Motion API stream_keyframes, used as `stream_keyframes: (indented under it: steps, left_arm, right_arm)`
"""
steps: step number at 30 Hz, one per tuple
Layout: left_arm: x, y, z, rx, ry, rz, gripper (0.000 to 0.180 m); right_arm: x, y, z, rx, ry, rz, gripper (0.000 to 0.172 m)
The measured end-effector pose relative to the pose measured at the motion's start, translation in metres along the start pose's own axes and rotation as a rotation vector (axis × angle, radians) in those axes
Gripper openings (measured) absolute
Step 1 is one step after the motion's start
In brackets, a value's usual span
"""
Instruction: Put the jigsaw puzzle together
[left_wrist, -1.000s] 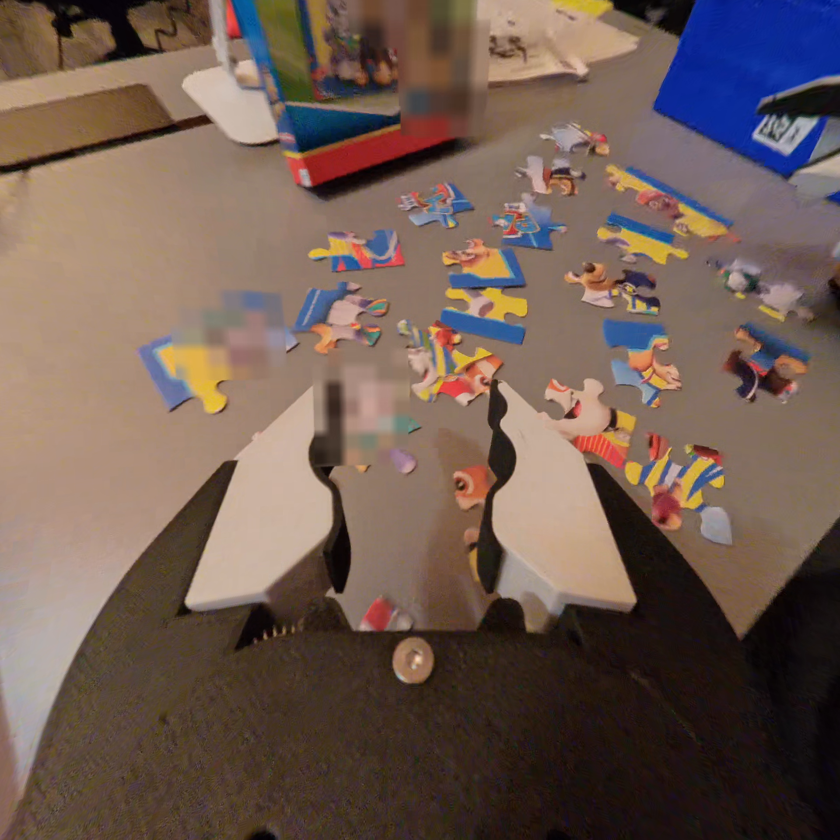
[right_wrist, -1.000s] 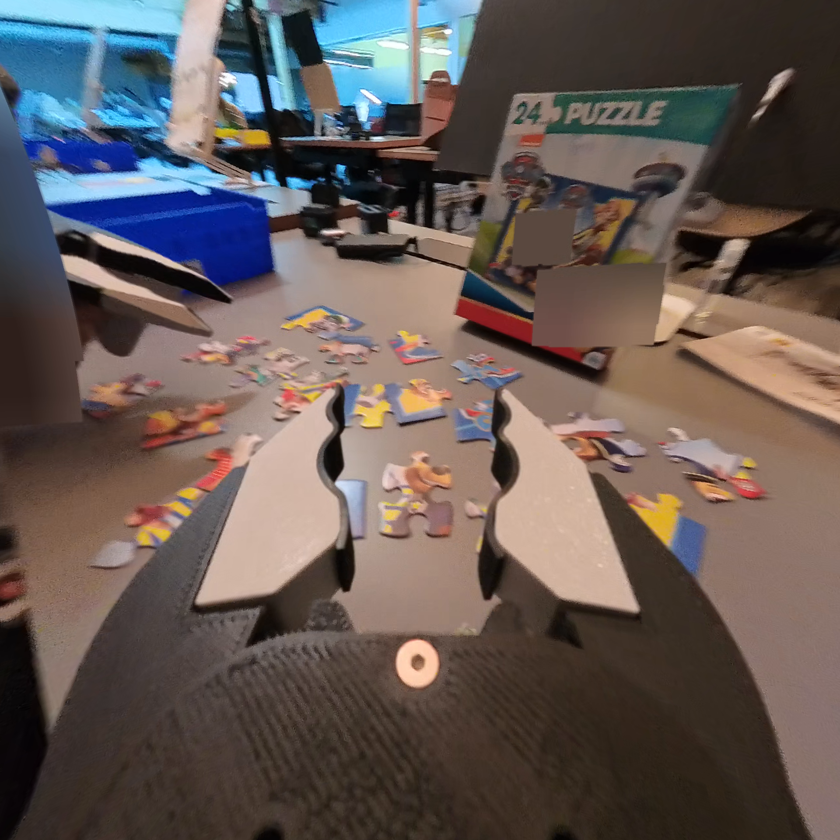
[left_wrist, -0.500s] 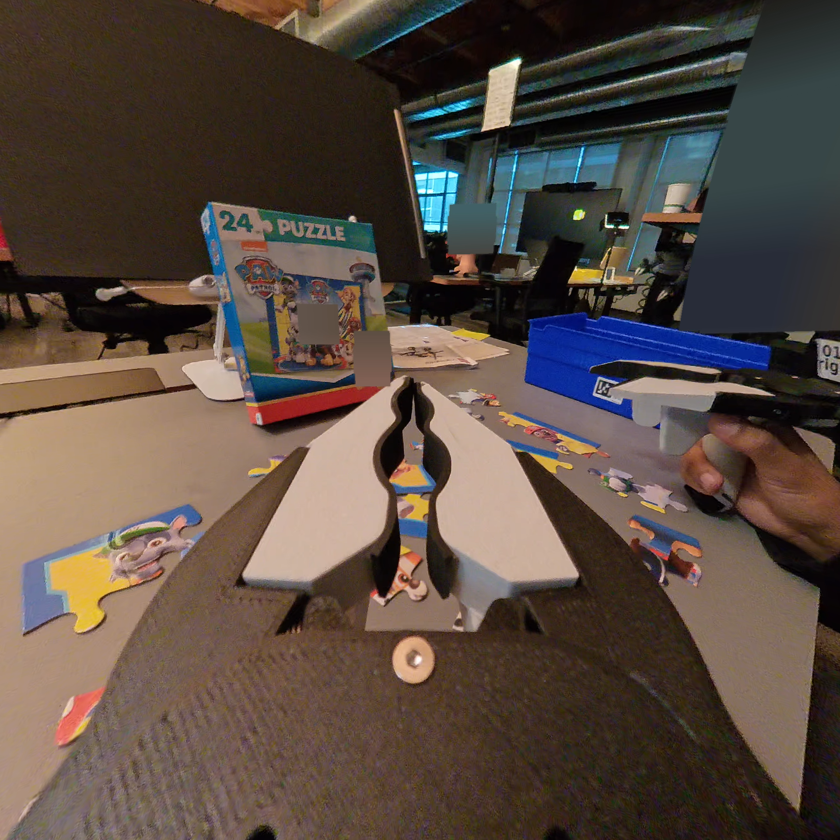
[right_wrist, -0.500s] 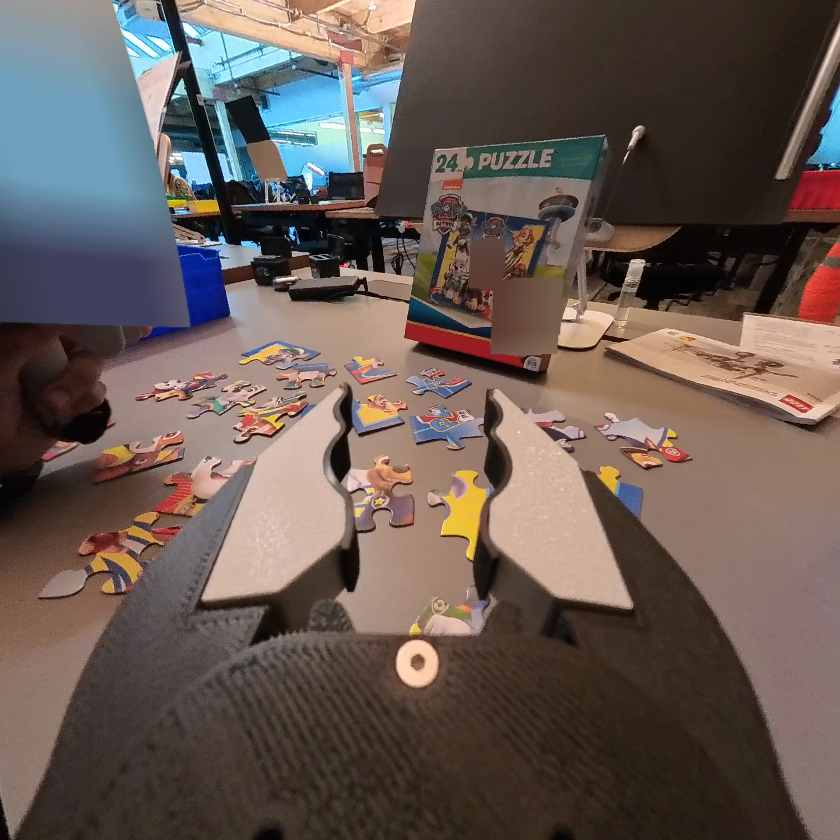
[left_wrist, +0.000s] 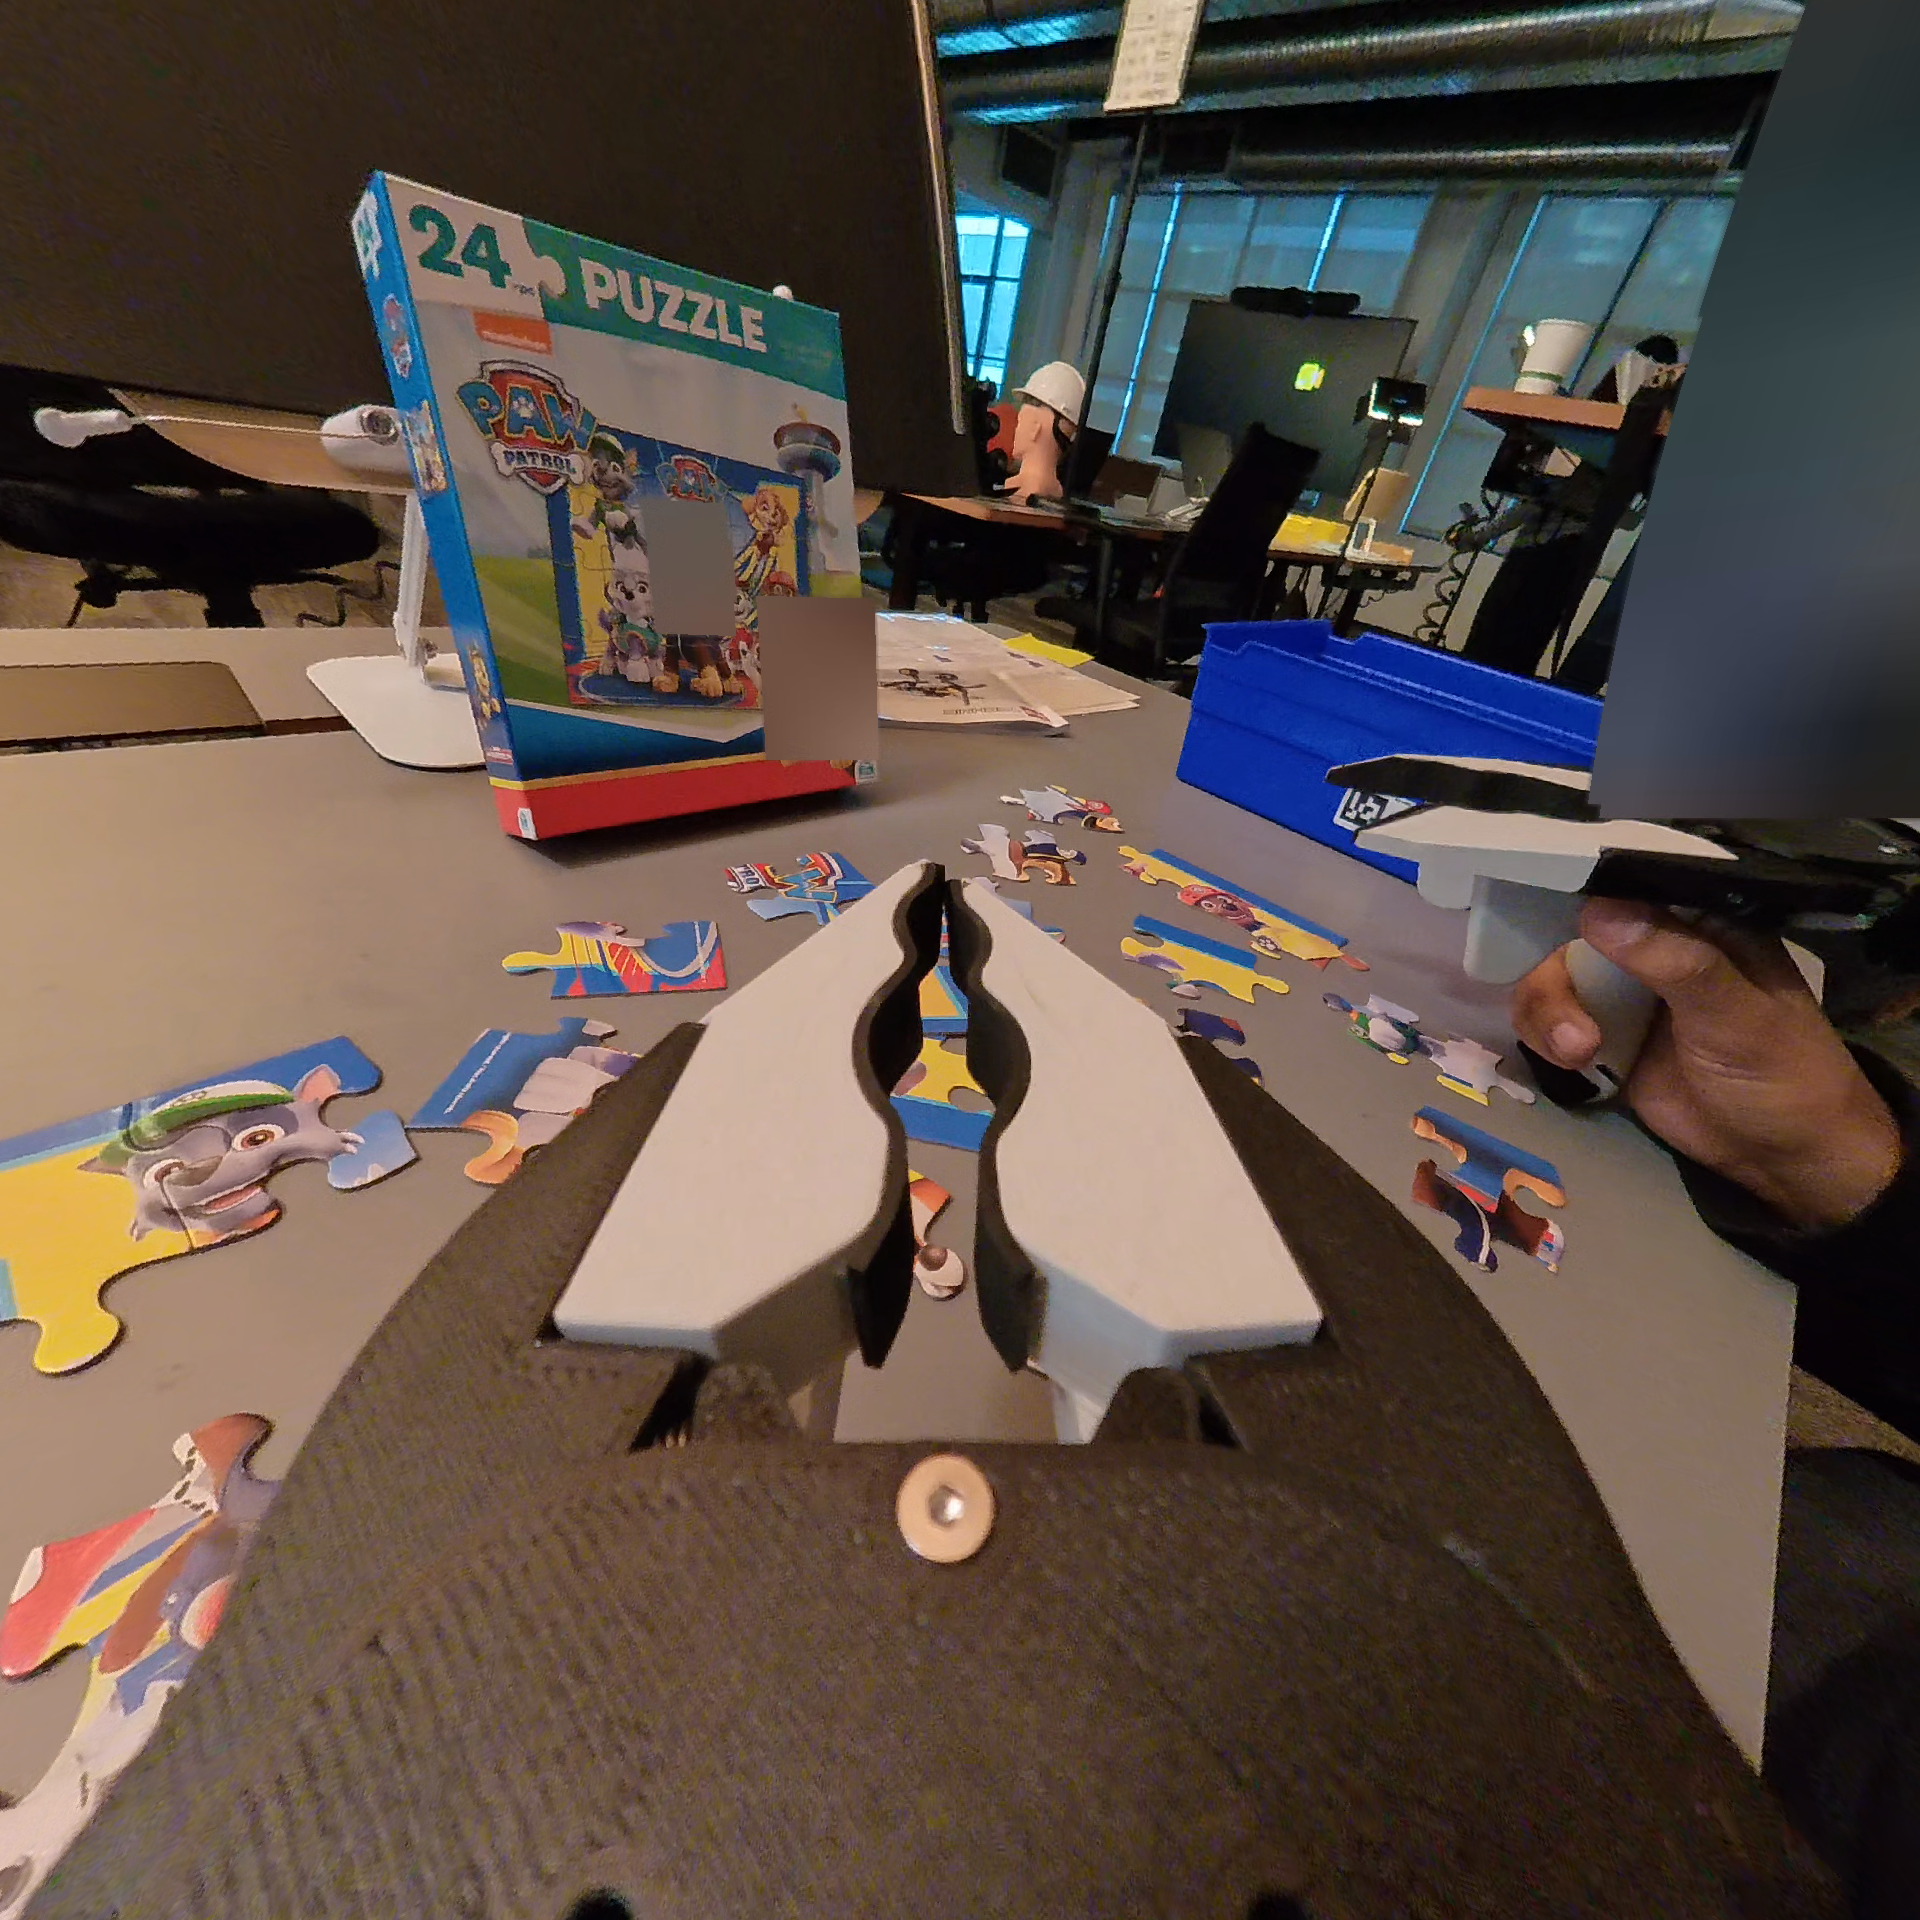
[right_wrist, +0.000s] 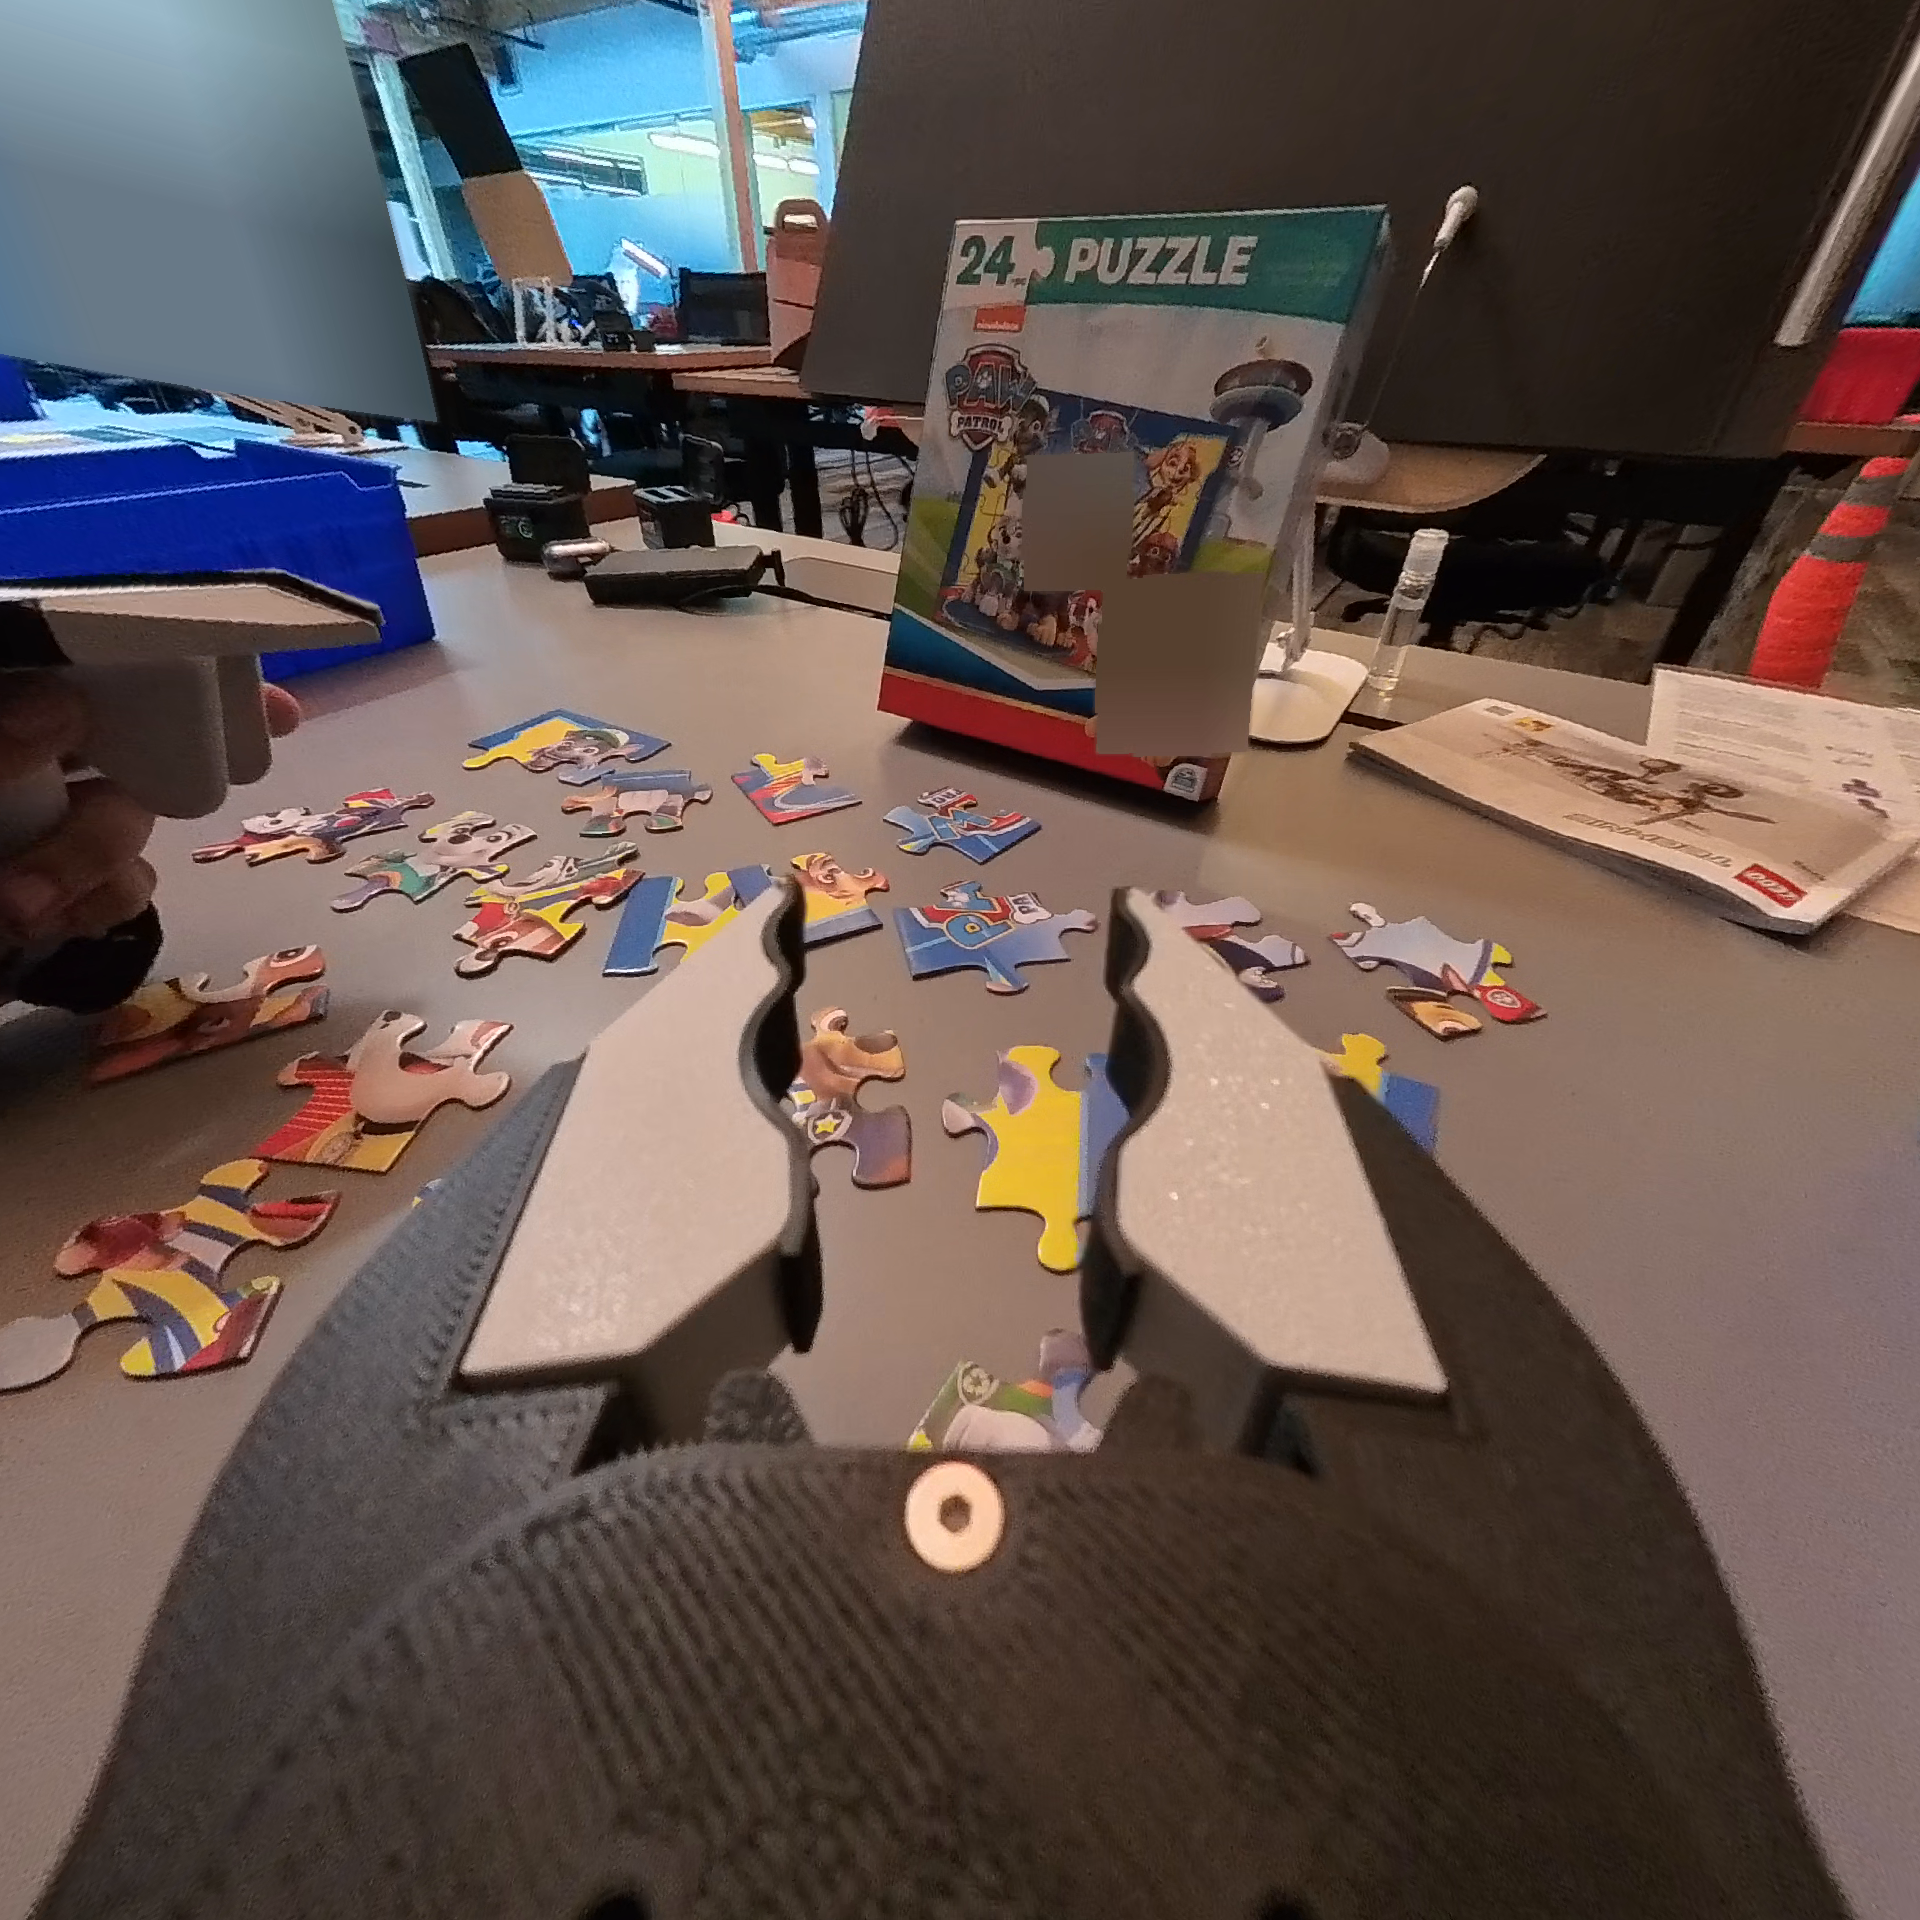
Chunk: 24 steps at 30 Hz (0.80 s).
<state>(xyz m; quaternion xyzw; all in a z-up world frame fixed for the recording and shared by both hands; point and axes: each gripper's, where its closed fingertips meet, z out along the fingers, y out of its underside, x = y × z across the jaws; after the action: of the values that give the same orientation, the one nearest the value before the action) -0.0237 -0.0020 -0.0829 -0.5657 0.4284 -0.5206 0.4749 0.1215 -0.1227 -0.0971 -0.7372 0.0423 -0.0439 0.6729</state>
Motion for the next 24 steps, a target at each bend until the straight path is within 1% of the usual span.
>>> stream_keyframes:
  steps: [1, 4, 7, 14, 18, 24]
  left_arm:
    - [-0.0001, 0.0001, 0.0001, 0.0, 0.002, -0.004, 0.0]
    - [-0.001, -0.0003, 0.0001, 0.004, -0.002, -0.005, 0.004]
    - [-0.0019, 0.0001, 0.0011, 0.0, -0.006, -0.007, 0.01]
    - [0.002, 0.0008, 0.002, -0.004, 0.009, 0.009, 0.011]
    - [0.002, 0.0009, 0.0017, -0.004, 0.009, 0.007, 0.01]
    - [0.0027, 0.0044, 0.0036, -0.023, 0.01, 0.01, 0.002]
  right_arm:
    - [-0.0003, -0.0003, -0.0002, 0.002, -0.007, 0.006, 0.054]
    - [-0.0001, -0.0007, -0.0006, 0.005, -0.015, 0.018, 0.05]
    - [-0.0005, -0.0003, -0.0002, 0.001, -0.018, 0.016, 0.05]
    - [-0.0012, -0.0005, -0.0005, 0.004, -0.012, 0.003, 0.05]
    - [-0.0013, -0.0006, -0.0006, 0.005, -0.01, 0.001, 0.05]
    - [-0.0016, -0.0011, -0.001, 0.009, -0.006, -0.007, 0.051]
